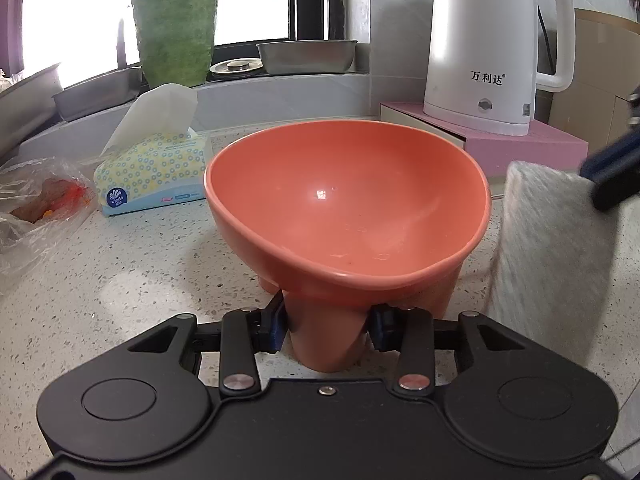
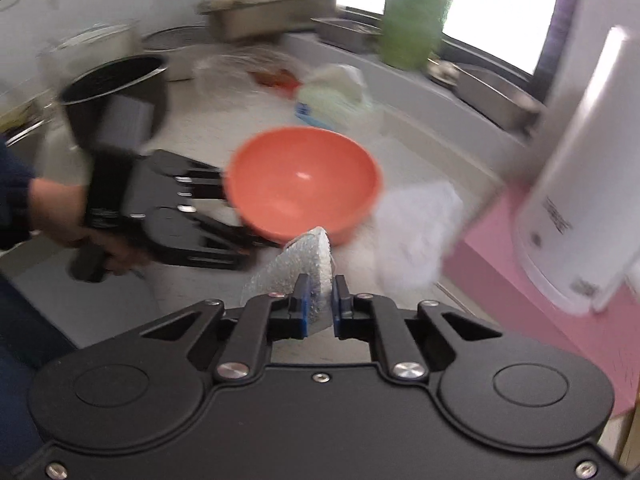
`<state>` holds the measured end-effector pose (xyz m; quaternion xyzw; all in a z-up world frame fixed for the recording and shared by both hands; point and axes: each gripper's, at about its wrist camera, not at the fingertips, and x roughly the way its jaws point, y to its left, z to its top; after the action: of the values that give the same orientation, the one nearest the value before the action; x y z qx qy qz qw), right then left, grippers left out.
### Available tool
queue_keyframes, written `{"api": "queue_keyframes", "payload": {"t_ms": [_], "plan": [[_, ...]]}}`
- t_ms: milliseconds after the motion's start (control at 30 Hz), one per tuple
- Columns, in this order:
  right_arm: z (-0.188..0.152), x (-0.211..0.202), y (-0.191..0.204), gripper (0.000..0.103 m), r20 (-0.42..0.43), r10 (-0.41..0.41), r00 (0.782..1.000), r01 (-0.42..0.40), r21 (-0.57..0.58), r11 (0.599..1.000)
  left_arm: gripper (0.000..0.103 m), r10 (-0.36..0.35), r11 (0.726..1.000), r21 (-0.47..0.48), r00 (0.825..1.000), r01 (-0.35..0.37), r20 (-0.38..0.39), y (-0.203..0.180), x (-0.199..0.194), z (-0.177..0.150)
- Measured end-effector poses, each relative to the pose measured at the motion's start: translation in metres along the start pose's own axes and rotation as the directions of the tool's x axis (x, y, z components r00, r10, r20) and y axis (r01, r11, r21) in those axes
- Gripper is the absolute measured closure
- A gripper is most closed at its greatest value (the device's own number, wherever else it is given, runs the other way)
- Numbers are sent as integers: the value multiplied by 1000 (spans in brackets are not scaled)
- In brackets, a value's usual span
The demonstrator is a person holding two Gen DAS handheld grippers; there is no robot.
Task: Clean bowl
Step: 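Lift the sponge with the right gripper and lower it into the bowl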
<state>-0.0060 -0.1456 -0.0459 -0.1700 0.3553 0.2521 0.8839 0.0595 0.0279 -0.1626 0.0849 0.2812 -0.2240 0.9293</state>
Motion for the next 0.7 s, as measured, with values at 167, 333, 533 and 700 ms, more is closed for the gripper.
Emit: {"api": "queue_keyframes", "payload": {"t_ms": [167, 333, 533, 700], "plan": [[3, -2, 24, 91, 23, -32, 999, 34, -74, 997, 63, 2, 1000, -9, 1000, -2, 0, 1, 0, 0], [7, -7, 17, 91, 62, -98, 993, 103, -87, 991, 63, 3, 1000, -8, 1000, -3, 0, 0, 0, 0], [29, -28, 2, 92, 138, -123, 983, 141, -129, 982, 64, 5, 1000, 2, 1000, -5, 0, -1, 0, 0], [61, -41, -9, 92, 226, -127, 966, 162, -140, 977, 65, 4, 1000, 1, 1000, -4, 0, -1, 0, 0]]}}
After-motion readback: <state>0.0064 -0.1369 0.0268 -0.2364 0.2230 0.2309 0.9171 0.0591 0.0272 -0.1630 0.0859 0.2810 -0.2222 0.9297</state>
